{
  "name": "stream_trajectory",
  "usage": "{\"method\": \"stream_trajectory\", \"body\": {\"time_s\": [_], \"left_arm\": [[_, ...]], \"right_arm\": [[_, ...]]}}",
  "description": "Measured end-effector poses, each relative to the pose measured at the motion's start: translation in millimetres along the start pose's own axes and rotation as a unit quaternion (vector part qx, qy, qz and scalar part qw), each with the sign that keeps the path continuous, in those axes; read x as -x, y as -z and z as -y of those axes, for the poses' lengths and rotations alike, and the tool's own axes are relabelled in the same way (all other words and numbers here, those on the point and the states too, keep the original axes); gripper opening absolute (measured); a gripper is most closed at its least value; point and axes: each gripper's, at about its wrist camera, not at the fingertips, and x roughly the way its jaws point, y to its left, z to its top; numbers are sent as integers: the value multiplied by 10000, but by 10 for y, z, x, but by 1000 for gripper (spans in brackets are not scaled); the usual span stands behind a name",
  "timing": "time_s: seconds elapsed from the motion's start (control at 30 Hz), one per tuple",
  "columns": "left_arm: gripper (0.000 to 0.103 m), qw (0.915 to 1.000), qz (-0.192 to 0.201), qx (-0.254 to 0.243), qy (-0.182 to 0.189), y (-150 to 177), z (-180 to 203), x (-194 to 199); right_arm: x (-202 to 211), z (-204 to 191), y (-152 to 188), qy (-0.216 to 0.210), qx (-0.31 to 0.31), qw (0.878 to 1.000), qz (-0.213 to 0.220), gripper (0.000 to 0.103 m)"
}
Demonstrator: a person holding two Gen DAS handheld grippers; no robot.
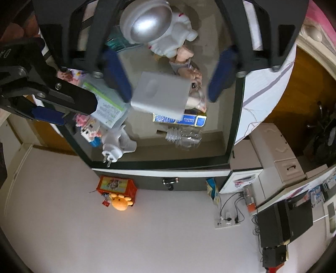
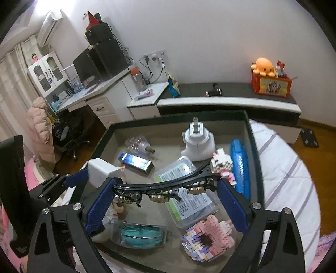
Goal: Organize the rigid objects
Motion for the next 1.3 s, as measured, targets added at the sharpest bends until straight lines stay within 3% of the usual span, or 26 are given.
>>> {"method": "stream_trajectory", "body": {"time_s": [0.03,0.33,0.53,0.77,0.93,1.13,1.3], "left_arm": [[103,10000,49,0,-73,7,-1,17],[103,9987,387,88,-317,110,-76,403],[103,9977,585,100,-327,241,-96,816],[103,9952,894,179,-354,475,-104,1420],[103,9922,1129,243,-468,742,-91,1904],[103,9874,1403,420,-600,1138,-89,2473],[103,9862,1466,554,-542,1462,-84,2753]], "right_arm": [[-15,15,20,46,-55,10000,-26,102],[139,14,108,-193,-434,9988,86,103],[533,-33,212,-368,-766,9953,465,103],[1043,-302,464,-472,-562,9949,686,103],[1468,-510,714,17,-266,9943,1037,103],[2089,-836,1150,956,296,9809,1669,103],[2385,-998,1443,1376,544,9717,1840,103]]}}
